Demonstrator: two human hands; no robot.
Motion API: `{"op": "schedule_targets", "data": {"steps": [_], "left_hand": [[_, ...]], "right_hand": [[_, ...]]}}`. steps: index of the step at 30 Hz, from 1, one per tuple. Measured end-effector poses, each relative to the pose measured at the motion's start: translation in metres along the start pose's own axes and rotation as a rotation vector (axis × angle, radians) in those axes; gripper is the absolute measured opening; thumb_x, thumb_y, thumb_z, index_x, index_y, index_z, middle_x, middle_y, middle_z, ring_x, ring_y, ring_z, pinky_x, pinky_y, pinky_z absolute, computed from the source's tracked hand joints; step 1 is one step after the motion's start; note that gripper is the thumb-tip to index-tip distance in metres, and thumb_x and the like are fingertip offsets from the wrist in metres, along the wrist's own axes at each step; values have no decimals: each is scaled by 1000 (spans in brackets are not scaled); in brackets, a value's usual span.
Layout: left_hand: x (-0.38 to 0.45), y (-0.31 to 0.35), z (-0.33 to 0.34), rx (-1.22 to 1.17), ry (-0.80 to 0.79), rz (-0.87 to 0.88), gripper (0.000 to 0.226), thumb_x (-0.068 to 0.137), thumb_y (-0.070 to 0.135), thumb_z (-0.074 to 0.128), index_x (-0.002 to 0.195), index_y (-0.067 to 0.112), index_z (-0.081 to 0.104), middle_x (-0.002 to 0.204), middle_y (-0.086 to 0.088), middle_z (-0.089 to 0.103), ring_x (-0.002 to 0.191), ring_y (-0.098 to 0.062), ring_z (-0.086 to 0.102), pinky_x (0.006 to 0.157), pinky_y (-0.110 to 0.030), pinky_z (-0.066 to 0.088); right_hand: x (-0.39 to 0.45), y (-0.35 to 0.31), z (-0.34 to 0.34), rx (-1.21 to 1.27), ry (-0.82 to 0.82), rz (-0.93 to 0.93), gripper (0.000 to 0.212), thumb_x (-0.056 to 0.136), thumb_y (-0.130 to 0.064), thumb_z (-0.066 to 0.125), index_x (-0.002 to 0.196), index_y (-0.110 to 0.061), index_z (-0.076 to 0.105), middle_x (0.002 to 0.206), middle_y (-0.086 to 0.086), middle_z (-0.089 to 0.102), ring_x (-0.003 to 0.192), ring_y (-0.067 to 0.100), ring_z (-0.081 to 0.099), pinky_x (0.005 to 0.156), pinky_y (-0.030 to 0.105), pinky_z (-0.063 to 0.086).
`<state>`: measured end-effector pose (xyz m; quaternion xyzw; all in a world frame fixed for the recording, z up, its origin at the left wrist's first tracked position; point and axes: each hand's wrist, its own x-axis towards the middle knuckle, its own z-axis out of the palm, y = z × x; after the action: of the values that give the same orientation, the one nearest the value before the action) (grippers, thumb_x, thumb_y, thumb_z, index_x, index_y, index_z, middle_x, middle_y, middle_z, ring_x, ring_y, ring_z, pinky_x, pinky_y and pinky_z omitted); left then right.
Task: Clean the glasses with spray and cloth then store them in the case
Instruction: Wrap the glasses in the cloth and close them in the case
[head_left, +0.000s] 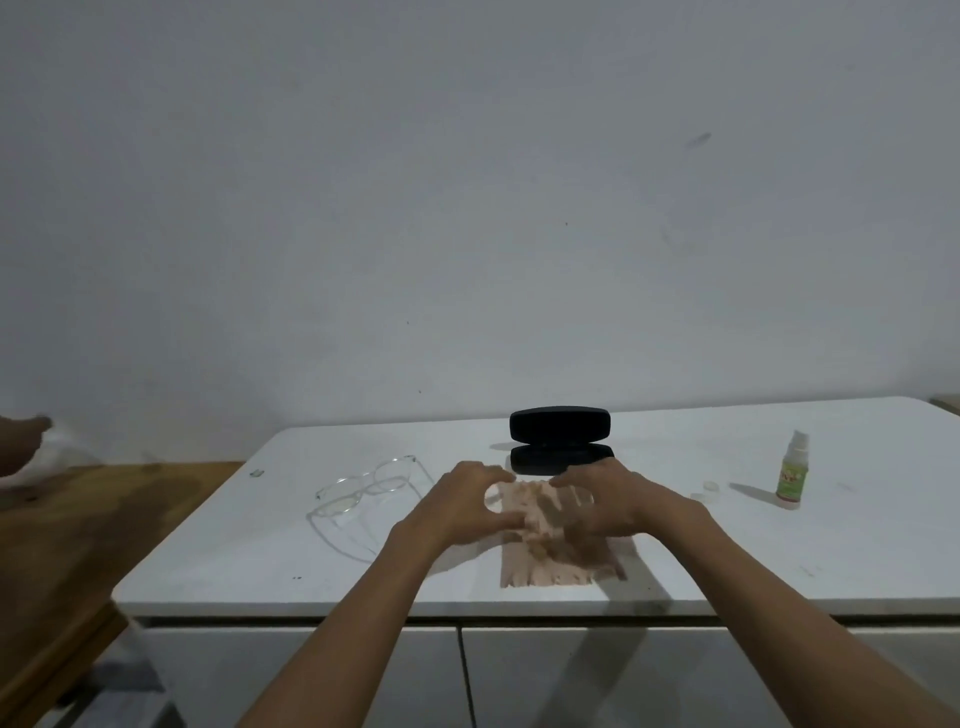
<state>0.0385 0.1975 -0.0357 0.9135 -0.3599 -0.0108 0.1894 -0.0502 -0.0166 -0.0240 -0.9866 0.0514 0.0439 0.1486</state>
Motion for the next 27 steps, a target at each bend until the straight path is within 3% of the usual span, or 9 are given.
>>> {"op": "schedule_targets", "data": {"steps": [3, 5, 8, 11, 13, 17, 22, 27], "left_hand": [[-12, -17, -13, -48, 221, 30, 55, 85, 58, 69, 130, 28, 64, 134, 8, 63, 129, -11, 49, 104, -29, 39], [-23, -33, -22, -52, 317, 17, 41, 90, 48, 68, 125, 26, 67, 127, 9, 67, 124, -12, 52, 101, -26, 39], [-43, -61, -34, -34, 416, -32, 26, 95, 22, 62, 119, 22, 71, 115, 7, 72, 117, -17, 56, 99, -33, 46], [-63, -85, -44, 8, 463, -108, 44, 84, -7, 52, 112, 17, 75, 110, 1, 75, 114, -22, 57, 95, -34, 48], [-74, -100, -49, 59, 503, -150, 53, 72, -16, 51, 106, 16, 77, 103, -4, 75, 109, -27, 58, 91, -38, 50], [-91, -130, -48, 157, 533, -141, 48, 69, -13, 59, 101, 16, 78, 102, -5, 70, 100, -32, 59, 83, -44, 51], [-99, -147, -39, 172, 582, -108, 16, 83, 5, 70, 92, 14, 78, 98, 0, 68, 92, -22, 62, 67, -37, 55], [-95, -162, -33, 146, 712, -61, 11, 81, 2, 77, 89, 9, 79, 94, -2, 76, 84, -24, 71, 68, -36, 60]], "right_hand": [[16, -17, 8, 105, 175, -123, 43, 86, -36, 70, 128, -31, 68, 125, -8, 70, 103, 10, 61, 86, 29, 53], [26, -40, 13, 130, 234, -196, 32, 90, -29, 71, 122, -26, 73, 117, -8, 74, 97, 8, 64, 85, 28, 55], [45, -77, 23, 170, 263, -263, 29, 89, -22, 76, 117, -26, 75, 110, -5, 76, 93, 10, 68, 86, 33, 58], [62, -104, 32, 150, 265, -264, 33, 91, -14, 67, 118, -33, 73, 109, -6, 73, 92, 13, 67, 79, 36, 59], [72, -114, 35, 103, 262, -265, 44, 91, -7, 60, 123, -36, 70, 111, -6, 72, 96, 15, 66, 73, 33, 54], [87, -122, 42, 100, 247, -281, 54, 87, -1, 59, 128, -36, 68, 113, -4, 73, 87, 11, 61, 75, 31, 51], [101, -124, 57, 129, 277, -333, 39, 87, -6, 71, 121, -24, 75, 112, 0, 78, 102, 17, 72, 85, 26, 50], [107, -124, 70, 284, 482, -311, 34, 92, 1, 61, 112, -18, 81, 97, -1, 82, 97, 12, 76, 73, 5, 41]]}}
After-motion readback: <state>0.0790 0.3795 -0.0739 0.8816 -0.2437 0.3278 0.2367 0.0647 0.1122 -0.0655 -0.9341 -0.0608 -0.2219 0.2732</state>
